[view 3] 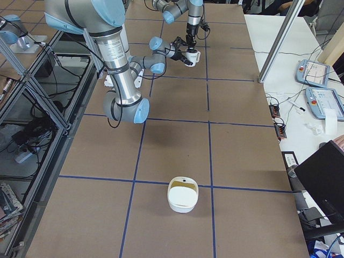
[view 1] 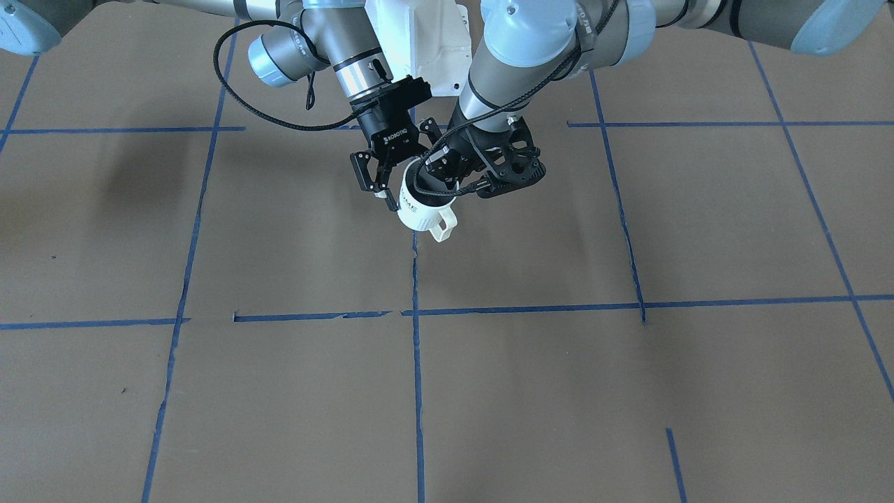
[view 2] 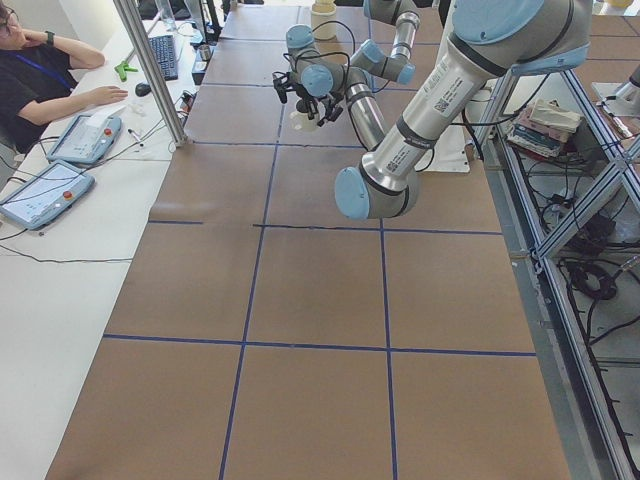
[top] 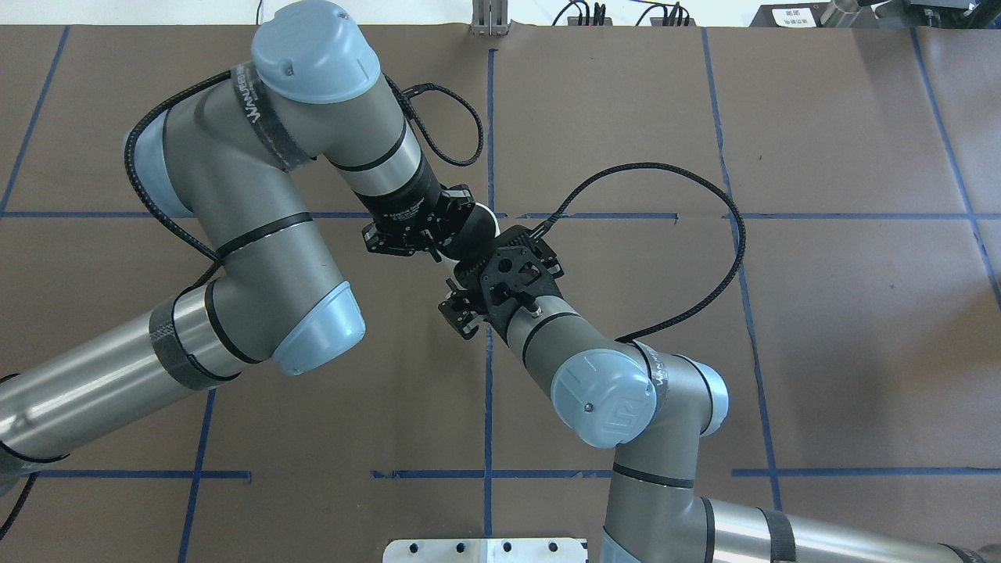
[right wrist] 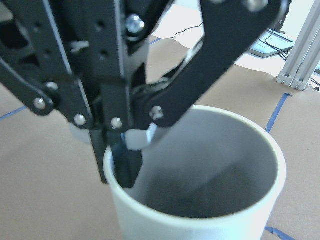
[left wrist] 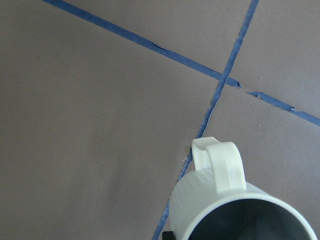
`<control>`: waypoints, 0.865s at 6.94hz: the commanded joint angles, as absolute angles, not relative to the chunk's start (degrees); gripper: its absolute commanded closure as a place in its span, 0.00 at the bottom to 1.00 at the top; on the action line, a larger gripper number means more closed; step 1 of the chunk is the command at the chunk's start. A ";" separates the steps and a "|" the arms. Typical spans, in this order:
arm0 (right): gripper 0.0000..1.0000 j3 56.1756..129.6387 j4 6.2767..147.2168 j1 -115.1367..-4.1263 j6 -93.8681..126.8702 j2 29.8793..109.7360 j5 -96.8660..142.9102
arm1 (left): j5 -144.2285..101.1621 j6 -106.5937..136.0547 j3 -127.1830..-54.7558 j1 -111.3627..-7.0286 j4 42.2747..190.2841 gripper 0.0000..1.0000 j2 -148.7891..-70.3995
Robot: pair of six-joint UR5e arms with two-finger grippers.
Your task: Left arm hands cup to right arm to dump lemon
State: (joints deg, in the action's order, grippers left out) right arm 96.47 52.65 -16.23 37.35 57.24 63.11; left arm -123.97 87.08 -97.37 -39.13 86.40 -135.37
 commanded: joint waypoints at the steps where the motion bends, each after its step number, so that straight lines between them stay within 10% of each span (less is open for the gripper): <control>1: 0.00 96.50 52.65 -16.00 37.27 57.30 63.11 | -123.92 83.51 -95.72 -41.90 86.40 1.00 -135.35; 6: 0.00 97.29 52.03 -16.34 37.71 56.52 63.10 | -127.96 57.28 -103.59 -52.89 84.99 1.00 -118.25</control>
